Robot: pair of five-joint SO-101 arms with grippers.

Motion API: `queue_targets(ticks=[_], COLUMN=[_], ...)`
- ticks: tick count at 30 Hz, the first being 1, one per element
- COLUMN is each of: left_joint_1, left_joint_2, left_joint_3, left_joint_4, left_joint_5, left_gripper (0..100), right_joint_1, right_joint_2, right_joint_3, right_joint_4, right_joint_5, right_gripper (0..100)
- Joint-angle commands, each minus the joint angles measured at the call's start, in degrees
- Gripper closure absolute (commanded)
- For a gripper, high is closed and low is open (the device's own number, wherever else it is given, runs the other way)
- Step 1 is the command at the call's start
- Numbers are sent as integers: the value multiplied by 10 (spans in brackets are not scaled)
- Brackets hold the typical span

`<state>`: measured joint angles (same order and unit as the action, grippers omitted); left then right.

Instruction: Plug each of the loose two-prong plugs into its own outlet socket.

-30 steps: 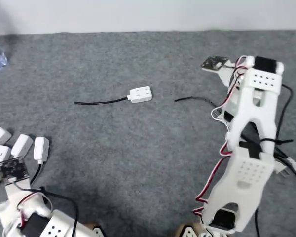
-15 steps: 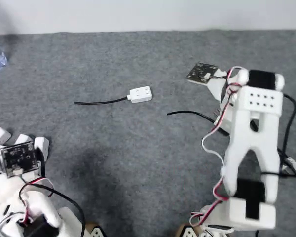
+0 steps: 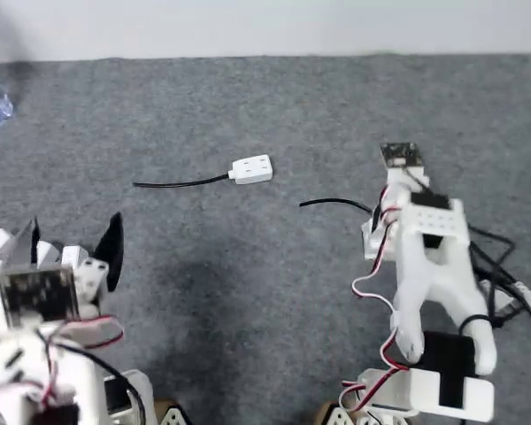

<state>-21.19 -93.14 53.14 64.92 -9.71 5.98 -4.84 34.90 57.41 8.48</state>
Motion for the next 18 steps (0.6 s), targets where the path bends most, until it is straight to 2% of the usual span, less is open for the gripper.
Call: queue_targets(ticks=[1,6,10,14,18], left_joint_1=[76,171,233,262,265], left_joint_2=[182,417,593,751,878], left_joint_3=[-117,-248,-345,-441,-531], left_joint_4=[-27,-31,-18,26,51], left_joint_5=[14,1,-80,-178,-228], left_gripper=[673,673,673,673,673], right_joint_1=[-6,-3,-1,-1,-1], right_joint_2=[-26,-23,-22,-22,-22], right_joint_3=[44,68,68,68,85], right_joint_4=[-93,-123,-123,-127,-163], right_joint_5=[-25,-26,-27,-25,-24], right_gripper=[709,709,709,709,709])
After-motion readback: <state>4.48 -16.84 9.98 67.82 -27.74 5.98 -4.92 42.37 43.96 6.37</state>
